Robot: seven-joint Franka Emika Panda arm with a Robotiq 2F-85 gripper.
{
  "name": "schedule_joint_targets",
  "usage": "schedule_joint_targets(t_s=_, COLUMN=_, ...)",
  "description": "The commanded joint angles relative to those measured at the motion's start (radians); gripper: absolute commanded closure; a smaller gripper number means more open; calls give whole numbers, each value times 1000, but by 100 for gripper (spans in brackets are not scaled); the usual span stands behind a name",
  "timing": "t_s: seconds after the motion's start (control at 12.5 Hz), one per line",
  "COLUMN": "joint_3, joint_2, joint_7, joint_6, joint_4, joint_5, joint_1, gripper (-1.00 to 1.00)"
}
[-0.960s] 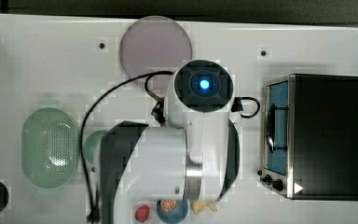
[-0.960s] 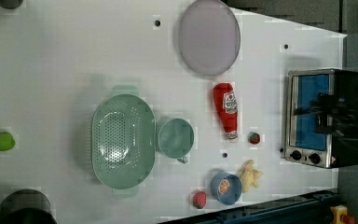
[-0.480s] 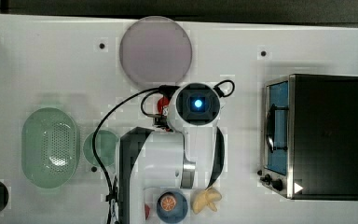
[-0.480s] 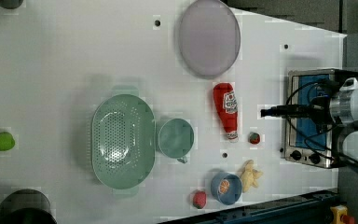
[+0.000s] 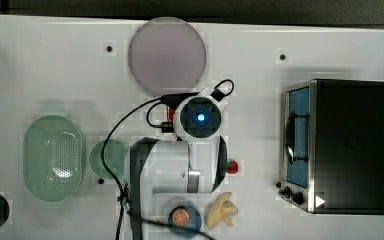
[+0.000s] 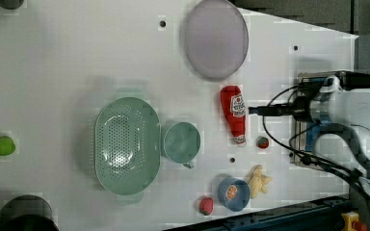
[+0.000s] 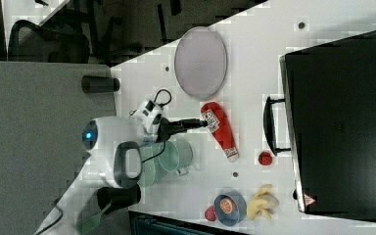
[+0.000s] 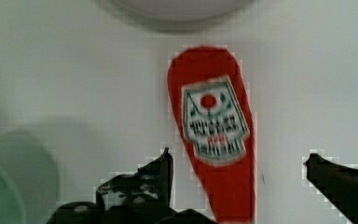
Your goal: Pick Ketchup from the table and place it in strainer.
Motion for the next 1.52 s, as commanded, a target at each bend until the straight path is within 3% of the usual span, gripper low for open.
schedule_joint_targets(t_s=0.08, joint_3=0, joint_2=71, joint_7=-64, joint_6=109, joint_4=-40, joint_5=-48, joint_1=10, gripper=-100)
schedule_joint_targets(t_s=0.64, joint_3=-5, joint_2=233, joint_7=-62, joint_6=258, joint_4=-42, joint_5=-55, joint_1=11, gripper=-100)
schedule_joint_targets(t_s=0.72, joint_3=-6, joint_2=241, joint_7=-61, joint_6=266, joint_4=-43, joint_5=-55, joint_1=11, gripper=-92)
schedule_joint_targets(t_s=0.88, joint_3=-7, joint_2=243, joint_7=-62, joint_6=271, joint_4=-43, joint_5=-56, joint_1=11, gripper=-43)
schedule_joint_targets(t_s=0.96, joint_3=-6, joint_2=237, joint_7=-62, joint_6=271, joint_4=-43, joint_5=-56, joint_1=12, gripper=-23)
schedule_joint_targets(t_s=1.2, joint_3=-7, joint_2=192, joint_7=-54, joint_6=239, joint_4=-34, joint_5=-56, joint_1=10, gripper=-23)
schedule_joint_targets(t_s=1.52, joint_3=-5, joint_2=-1, joint_7=-2, joint_6=-43, joint_4=12, joint_5=-55, joint_1=10, gripper=-23)
